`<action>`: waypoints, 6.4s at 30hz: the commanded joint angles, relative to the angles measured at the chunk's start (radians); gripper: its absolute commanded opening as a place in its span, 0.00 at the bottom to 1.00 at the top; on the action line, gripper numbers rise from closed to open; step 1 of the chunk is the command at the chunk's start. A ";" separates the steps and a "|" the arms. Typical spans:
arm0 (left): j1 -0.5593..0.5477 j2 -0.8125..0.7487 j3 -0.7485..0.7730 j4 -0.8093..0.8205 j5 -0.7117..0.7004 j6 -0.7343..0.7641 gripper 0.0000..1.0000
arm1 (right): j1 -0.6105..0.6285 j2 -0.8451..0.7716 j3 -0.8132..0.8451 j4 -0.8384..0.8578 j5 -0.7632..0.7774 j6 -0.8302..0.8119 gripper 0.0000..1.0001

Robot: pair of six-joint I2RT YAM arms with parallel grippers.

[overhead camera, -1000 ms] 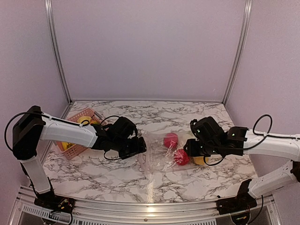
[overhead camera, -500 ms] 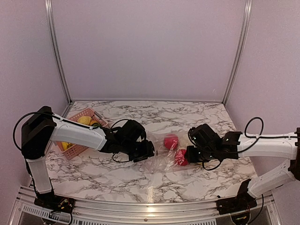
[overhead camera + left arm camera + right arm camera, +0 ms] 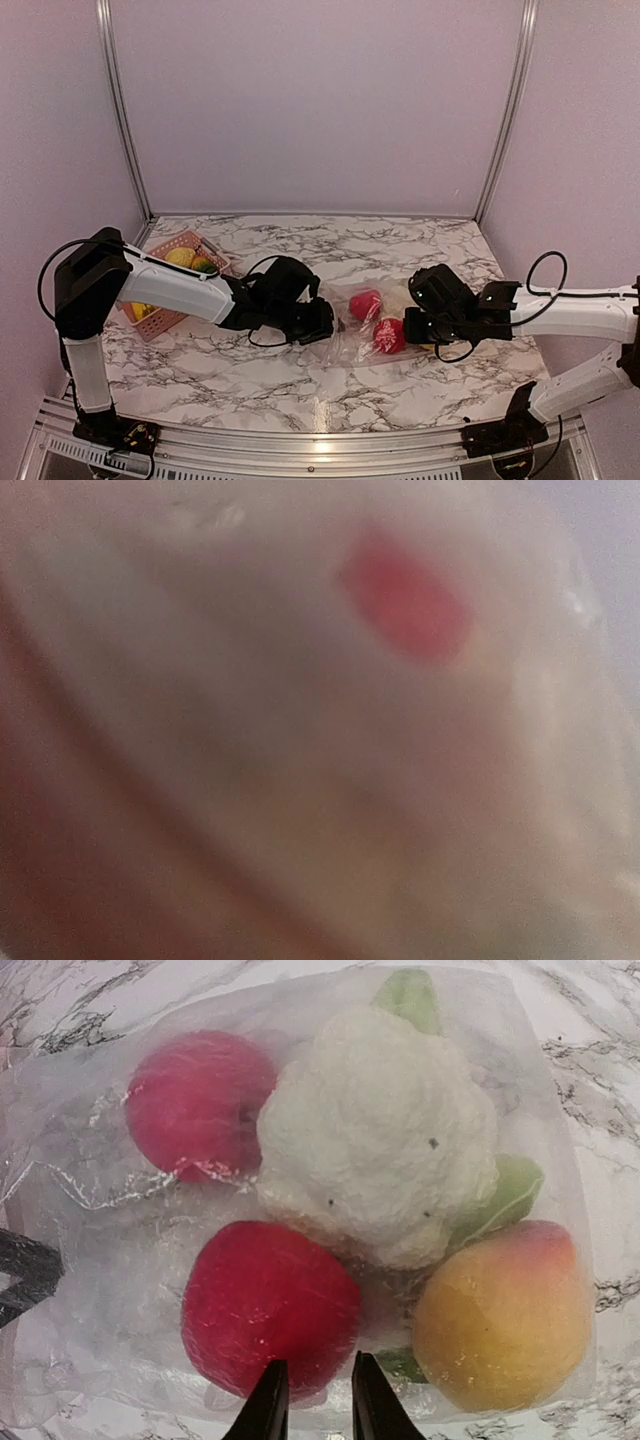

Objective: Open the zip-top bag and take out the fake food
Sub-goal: Pick up the fake fruit from the zipper food storage bag.

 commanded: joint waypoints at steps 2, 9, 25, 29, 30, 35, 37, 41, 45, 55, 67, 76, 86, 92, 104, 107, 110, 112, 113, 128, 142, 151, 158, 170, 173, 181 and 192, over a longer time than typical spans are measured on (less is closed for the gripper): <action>-0.007 0.034 0.005 0.056 0.027 -0.005 0.39 | -0.012 0.038 0.023 -0.004 0.032 0.020 0.20; -0.012 0.044 0.001 0.062 0.037 0.000 0.39 | -0.020 0.073 -0.019 0.061 0.014 0.042 0.18; -0.019 0.043 0.017 0.048 0.026 0.028 0.52 | -0.018 0.098 0.069 0.044 -0.005 -0.015 0.35; -0.019 0.039 0.020 0.039 0.027 0.038 0.53 | -0.018 0.046 0.115 0.010 -0.001 -0.029 0.35; -0.019 0.039 0.020 0.036 0.027 0.040 0.53 | -0.017 0.041 0.123 0.010 -0.002 -0.034 0.35; -0.019 0.045 0.033 0.031 0.031 0.046 0.53 | -0.018 0.086 0.138 0.028 -0.019 -0.038 0.28; -0.019 0.045 0.038 0.029 0.033 0.048 0.53 | -0.018 0.111 0.138 0.044 -0.039 -0.036 0.26; -0.019 0.044 0.038 0.026 0.032 0.051 0.53 | -0.019 0.145 0.128 0.075 -0.054 -0.030 0.24; -0.020 0.049 0.044 0.033 0.047 0.057 0.54 | -0.020 0.185 0.115 0.111 -0.053 -0.027 0.24; -0.019 0.067 0.067 0.027 0.057 0.076 0.59 | -0.020 0.253 0.059 0.180 -0.075 -0.009 0.24; -0.019 0.066 0.065 0.038 0.059 0.082 0.60 | -0.020 0.149 0.057 0.080 0.020 0.068 0.11; -0.019 0.065 0.059 0.041 0.064 0.085 0.60 | -0.021 0.166 0.026 0.134 0.017 0.073 0.07; -0.020 0.062 0.057 0.035 0.061 0.088 0.60 | -0.021 0.235 0.020 0.217 -0.061 0.022 0.23; -0.020 0.067 0.066 0.011 0.047 0.098 0.62 | -0.020 0.260 0.014 0.236 -0.083 0.009 0.36; -0.019 0.090 0.148 -0.131 -0.035 0.170 0.71 | -0.020 0.183 0.030 0.170 -0.034 0.034 0.49; -0.021 0.096 0.158 -0.132 -0.031 0.174 0.72 | -0.020 0.148 0.041 0.134 -0.006 0.044 0.46; -0.021 0.104 0.171 -0.137 -0.027 0.180 0.72 | -0.020 0.136 0.048 0.130 0.000 0.034 0.46; -0.022 0.112 0.177 -0.136 -0.022 0.180 0.72 | -0.020 0.154 0.061 0.125 -0.003 0.027 0.44; -0.024 0.113 0.179 -0.134 -0.019 0.177 0.72 | -0.019 0.169 0.066 0.129 -0.009 0.022 0.41; -0.030 0.119 0.185 -0.145 -0.026 0.180 0.72 | -0.005 0.308 0.102 0.228 -0.099 -0.024 0.47; -0.030 0.140 0.290 -0.337 -0.164 0.242 0.77 | 0.006 0.349 0.107 0.268 -0.146 -0.041 0.65; -0.038 0.159 0.333 -0.416 -0.238 0.262 0.86 | 0.014 0.357 0.108 0.278 -0.153 -0.049 0.73; -0.038 0.179 0.355 -0.420 -0.249 0.269 0.88 | 0.014 0.324 0.097 0.239 -0.109 -0.020 0.73; -0.038 0.189 0.406 -0.464 -0.301 0.293 0.63 | 0.014 0.240 0.084 0.185 -0.067 -0.007 0.72; -0.039 0.162 0.387 -0.459 -0.310 0.295 0.58 | 0.013 0.230 0.084 0.179 -0.059 -0.010 0.72; -0.039 0.073 0.314 -0.435 -0.311 0.293 0.57 | 0.004 0.215 0.074 0.172 -0.058 -0.010 0.72; -0.039 -0.028 0.211 -0.422 -0.334 0.263 0.56 | -0.003 0.215 0.075 0.169 -0.060 -0.016 0.72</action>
